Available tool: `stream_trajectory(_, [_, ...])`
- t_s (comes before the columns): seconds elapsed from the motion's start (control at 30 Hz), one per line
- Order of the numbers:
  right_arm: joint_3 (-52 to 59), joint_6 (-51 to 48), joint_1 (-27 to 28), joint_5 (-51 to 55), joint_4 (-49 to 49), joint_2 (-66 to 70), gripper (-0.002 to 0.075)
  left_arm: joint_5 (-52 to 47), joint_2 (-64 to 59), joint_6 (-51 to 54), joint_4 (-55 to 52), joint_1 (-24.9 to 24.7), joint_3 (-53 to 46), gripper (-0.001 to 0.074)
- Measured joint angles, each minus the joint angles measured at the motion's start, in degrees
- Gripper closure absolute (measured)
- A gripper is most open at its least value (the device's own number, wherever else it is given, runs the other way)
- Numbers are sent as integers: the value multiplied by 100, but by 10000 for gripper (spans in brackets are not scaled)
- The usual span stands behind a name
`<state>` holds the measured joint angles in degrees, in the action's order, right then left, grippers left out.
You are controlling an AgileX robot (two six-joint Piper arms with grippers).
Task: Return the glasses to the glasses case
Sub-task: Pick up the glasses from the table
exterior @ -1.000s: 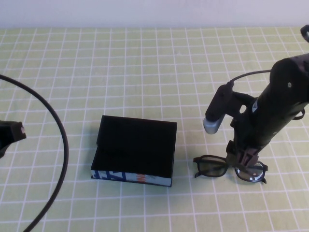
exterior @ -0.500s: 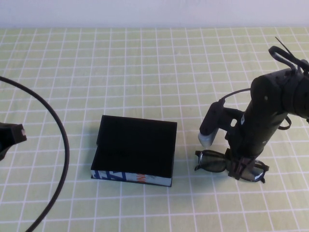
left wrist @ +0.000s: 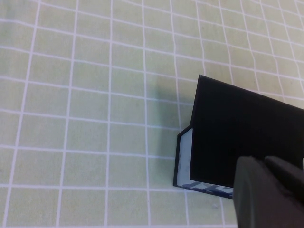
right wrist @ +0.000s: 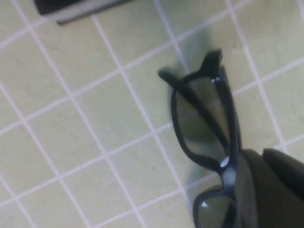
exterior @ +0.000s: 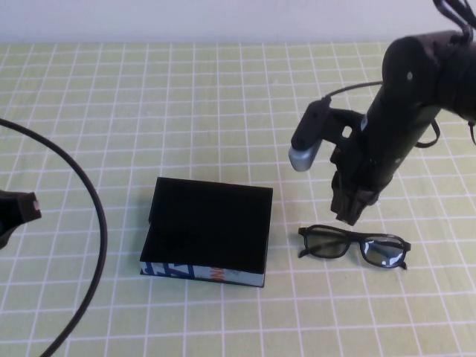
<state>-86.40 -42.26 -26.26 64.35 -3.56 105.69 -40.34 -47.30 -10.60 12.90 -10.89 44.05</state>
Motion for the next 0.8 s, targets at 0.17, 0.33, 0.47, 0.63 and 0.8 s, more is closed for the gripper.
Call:
stream_trajectory(0.17, [-694,-255,-74,475,-266,0,739,-13,0,0,0,0,0,736])
stream_trajectory(0.33, [-827,-266,-74,556,-12,42,687,-50,0,0,0,0,0,736])
stream_trajectory(0.47, [-690,-227,-74,560,80,184,547,-63,0,0,0,0,0,736])
stream_trajectory(0.63, [-248,-211,-71,560,319,396,463,-77,0,0,0,0,0,736])
stream_trajectory(0.8, [156,-211,155,361,356,418,450,-77,0,0,0,0,0,736])
